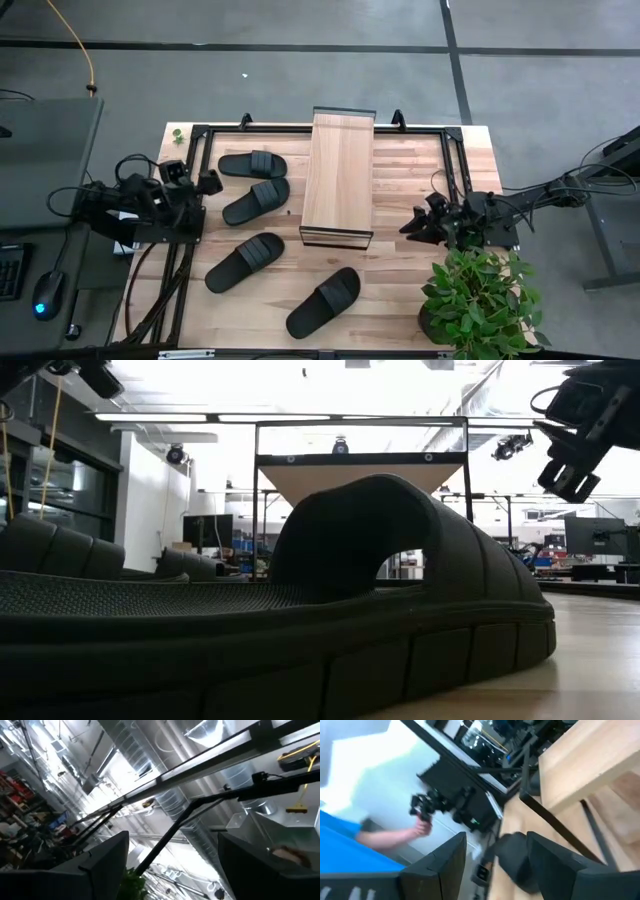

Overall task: Pick and place slides into the shelf
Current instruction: Put the black slide on the shelf

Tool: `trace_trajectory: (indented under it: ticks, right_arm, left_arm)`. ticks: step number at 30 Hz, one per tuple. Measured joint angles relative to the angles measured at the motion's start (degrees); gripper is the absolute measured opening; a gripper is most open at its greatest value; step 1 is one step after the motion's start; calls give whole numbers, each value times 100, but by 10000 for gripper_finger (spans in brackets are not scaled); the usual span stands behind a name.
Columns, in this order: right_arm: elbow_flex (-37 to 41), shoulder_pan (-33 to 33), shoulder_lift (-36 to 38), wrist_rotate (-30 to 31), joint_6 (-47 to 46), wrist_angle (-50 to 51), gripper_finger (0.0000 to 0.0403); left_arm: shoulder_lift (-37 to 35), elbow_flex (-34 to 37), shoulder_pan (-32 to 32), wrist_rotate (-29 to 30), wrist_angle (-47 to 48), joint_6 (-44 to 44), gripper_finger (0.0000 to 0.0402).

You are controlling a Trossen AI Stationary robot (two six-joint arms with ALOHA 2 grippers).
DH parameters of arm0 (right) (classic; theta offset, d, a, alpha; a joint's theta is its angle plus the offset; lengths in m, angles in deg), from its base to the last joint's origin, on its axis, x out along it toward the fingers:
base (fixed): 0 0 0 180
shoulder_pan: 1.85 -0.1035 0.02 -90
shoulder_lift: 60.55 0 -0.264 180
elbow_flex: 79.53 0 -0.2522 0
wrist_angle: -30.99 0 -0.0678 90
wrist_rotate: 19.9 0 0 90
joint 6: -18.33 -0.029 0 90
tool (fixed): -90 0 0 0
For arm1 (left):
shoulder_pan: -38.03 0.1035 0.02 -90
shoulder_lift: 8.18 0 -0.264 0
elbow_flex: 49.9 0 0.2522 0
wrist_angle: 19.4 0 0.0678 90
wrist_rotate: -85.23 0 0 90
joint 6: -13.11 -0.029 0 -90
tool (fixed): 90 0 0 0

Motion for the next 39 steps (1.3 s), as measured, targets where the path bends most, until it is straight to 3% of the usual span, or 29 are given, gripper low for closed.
trace_trajectory:
  ticks: [8,14,22,27,34,39]
  right_arm:
    - [0,-1,-4,49,-806,-106,200]
    - [0,0,-4,913,-2478,-172,200]
    - [0,0,-4,1960,-3366,-182,200]
    - [0,0,-3,2105,-3215,-689,200]
    - [-17,0,-2,2674,-2588,-1577,200]
    - [-147,0,-5,2673,-2127,-1874,200]
  left_arm:
    - [0,0,0,51,-75,17,285]
    - [0,0,0,416,-72,121,285]
    - [0,0,0,1104,-14,475,285]
    - [1,0,0,1463,129,413,285]
    - [2,0,0,1530,206,424,285]
    - [4,0,0,1627,235,458,285]
